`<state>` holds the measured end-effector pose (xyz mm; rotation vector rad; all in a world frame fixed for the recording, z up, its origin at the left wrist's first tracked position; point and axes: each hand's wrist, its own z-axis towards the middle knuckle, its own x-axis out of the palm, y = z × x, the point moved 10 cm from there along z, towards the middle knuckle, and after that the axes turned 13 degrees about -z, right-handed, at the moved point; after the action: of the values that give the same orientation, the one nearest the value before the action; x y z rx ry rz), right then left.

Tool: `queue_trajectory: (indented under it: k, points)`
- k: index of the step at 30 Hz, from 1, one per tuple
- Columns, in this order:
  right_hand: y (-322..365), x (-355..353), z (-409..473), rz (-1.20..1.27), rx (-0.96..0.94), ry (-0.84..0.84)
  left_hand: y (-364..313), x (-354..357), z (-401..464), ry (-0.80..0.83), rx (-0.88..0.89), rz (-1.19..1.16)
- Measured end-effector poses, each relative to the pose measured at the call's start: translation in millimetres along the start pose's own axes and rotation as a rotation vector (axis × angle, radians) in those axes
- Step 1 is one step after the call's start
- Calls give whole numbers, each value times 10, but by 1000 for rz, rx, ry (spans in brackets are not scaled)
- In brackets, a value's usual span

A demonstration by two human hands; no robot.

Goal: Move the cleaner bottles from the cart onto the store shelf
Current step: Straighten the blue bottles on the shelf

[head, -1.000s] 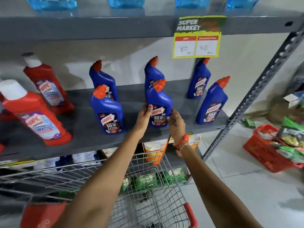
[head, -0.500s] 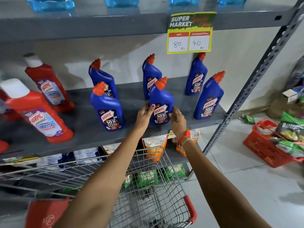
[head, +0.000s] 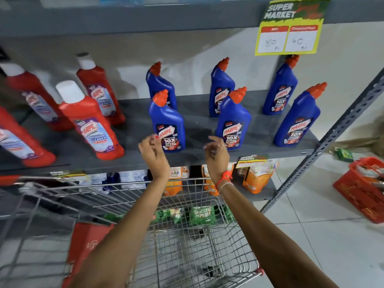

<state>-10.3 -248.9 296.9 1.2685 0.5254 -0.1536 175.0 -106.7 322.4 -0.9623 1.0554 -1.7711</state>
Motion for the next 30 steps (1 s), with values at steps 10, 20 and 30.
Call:
queue_trajectory:
  k: [10, 20, 30]
  points:
    - [458, 999, 368, -115, -65, 516, 679, 357, 396, 476, -662, -73]
    - [391, 1013, 235, -112, -90, 435, 668, 284, 396, 552, -644, -112]
    - [340, 873, 98, -48, -65, 177, 589, -16, 351, 482, -496, -28]
